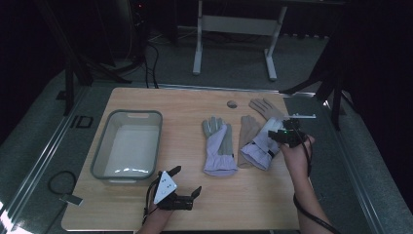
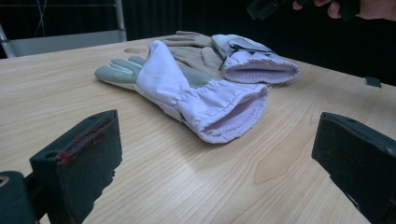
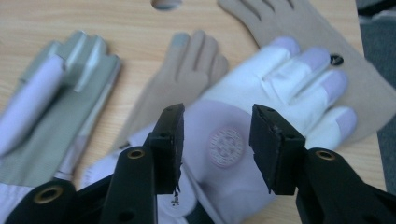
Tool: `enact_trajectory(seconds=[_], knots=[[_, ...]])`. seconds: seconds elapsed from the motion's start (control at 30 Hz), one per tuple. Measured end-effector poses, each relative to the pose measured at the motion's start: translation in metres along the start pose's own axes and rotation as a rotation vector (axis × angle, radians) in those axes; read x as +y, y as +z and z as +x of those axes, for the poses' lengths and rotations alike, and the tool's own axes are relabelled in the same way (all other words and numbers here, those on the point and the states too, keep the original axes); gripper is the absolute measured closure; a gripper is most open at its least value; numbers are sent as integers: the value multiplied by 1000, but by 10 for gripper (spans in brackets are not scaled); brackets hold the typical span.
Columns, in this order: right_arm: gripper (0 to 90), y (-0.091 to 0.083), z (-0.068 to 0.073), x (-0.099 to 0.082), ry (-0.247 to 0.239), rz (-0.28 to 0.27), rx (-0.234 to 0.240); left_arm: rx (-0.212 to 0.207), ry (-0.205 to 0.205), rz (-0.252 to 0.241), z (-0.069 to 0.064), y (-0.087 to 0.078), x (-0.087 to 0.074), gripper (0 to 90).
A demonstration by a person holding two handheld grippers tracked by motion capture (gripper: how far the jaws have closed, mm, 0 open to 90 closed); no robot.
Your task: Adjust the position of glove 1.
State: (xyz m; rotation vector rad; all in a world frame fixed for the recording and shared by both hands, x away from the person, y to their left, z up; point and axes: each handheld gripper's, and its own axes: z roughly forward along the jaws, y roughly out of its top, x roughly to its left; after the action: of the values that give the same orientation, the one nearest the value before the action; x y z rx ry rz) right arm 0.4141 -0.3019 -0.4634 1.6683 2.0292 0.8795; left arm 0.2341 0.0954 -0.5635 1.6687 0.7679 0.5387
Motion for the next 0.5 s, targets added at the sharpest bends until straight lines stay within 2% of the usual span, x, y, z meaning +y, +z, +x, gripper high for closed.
enact_trajectory(seconds=[0.1, 0.23, 0.33, 0.43, 0.5], knots=[[516, 6, -7, 3, 12, 36, 6, -1, -2, 0, 0, 0, 0, 17], [505, 16, -8, 7, 31, 79, 21, -2, 2, 1, 0, 0, 0, 16], [511, 25, -10, 6, 60, 93, 29, -4, 2, 1, 0, 0, 0, 16], [515, 34, -14, 3, 109, 97, 41, -4, 2, 0, 0, 0, 0, 16], [511, 38, -16, 0, 130, 100, 31, -4, 4, 0, 0, 0, 0, 16]])
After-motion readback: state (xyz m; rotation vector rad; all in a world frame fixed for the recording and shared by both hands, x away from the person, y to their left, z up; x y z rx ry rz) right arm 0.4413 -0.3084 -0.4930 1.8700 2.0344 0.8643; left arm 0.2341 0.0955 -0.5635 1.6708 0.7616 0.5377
